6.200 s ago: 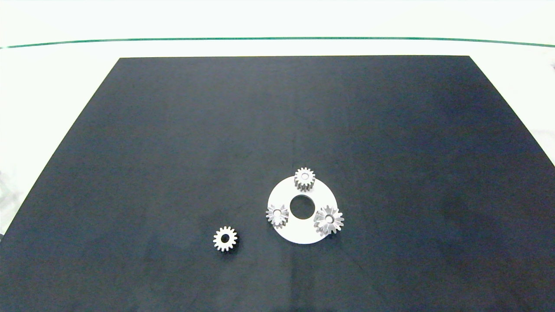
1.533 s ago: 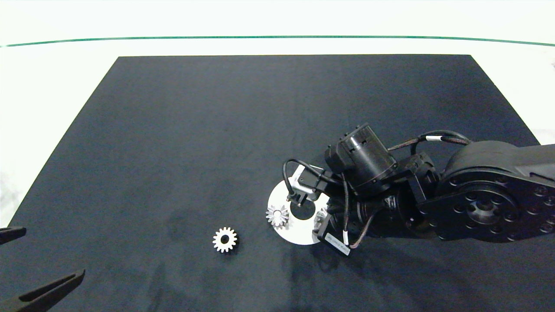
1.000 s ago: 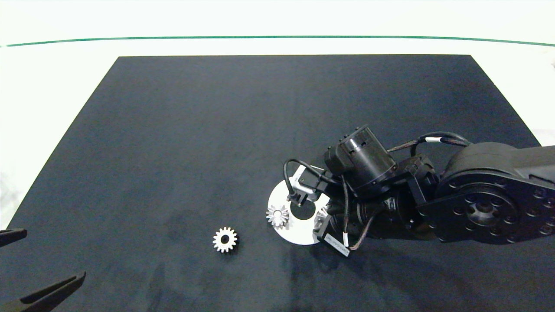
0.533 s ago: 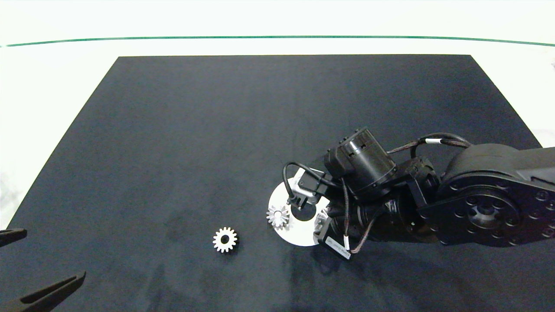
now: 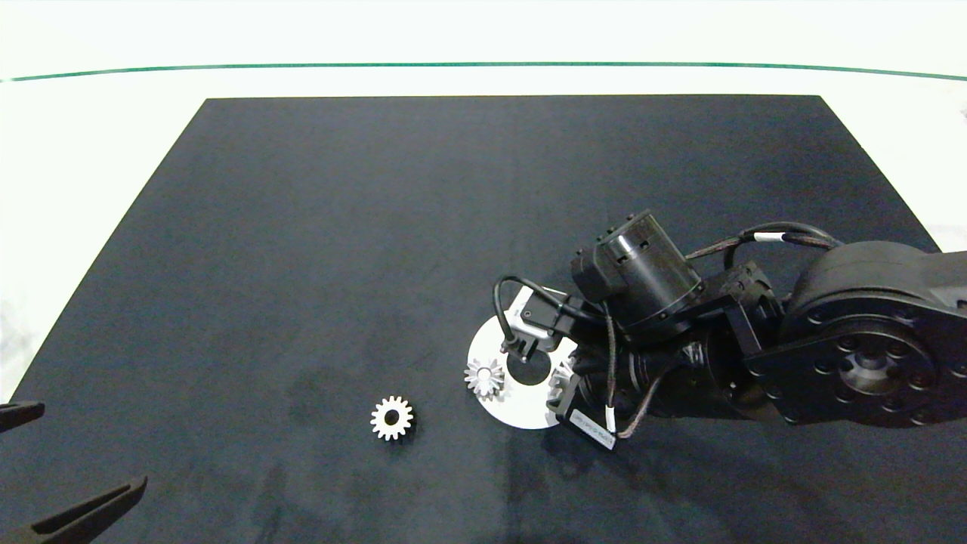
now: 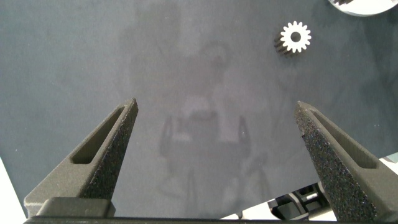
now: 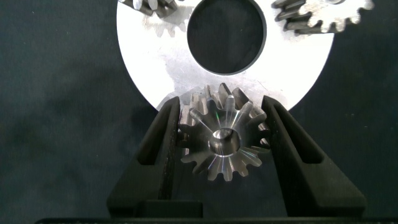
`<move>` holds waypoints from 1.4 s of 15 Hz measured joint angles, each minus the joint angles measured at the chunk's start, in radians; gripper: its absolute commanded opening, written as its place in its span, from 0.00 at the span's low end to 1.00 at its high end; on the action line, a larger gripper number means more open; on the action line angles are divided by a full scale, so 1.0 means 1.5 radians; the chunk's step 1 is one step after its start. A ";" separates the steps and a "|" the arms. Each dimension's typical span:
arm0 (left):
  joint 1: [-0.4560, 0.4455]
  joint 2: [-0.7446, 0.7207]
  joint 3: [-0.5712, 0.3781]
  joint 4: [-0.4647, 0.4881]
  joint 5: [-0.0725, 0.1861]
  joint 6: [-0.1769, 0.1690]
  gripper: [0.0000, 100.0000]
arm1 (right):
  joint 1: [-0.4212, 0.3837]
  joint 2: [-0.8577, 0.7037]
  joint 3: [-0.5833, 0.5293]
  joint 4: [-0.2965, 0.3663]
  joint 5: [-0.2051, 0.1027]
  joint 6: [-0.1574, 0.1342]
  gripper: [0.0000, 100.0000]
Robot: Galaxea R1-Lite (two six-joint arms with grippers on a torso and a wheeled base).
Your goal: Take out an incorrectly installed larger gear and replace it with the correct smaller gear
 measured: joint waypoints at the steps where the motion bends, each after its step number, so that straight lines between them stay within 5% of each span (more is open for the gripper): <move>1: 0.001 0.000 0.000 0.000 0.000 0.000 1.00 | 0.000 -0.003 0.000 0.000 0.000 -0.001 0.31; 9: 0.004 0.000 0.008 -0.001 0.001 -0.005 1.00 | -0.002 -0.074 0.005 0.030 0.002 0.011 0.31; 18: 0.004 0.002 0.017 -0.003 0.006 -0.004 1.00 | -0.157 -0.129 0.064 0.029 0.003 0.105 0.31; 21: 0.004 0.004 0.023 -0.004 0.006 -0.004 1.00 | -0.194 -0.135 0.105 0.027 0.006 0.158 0.31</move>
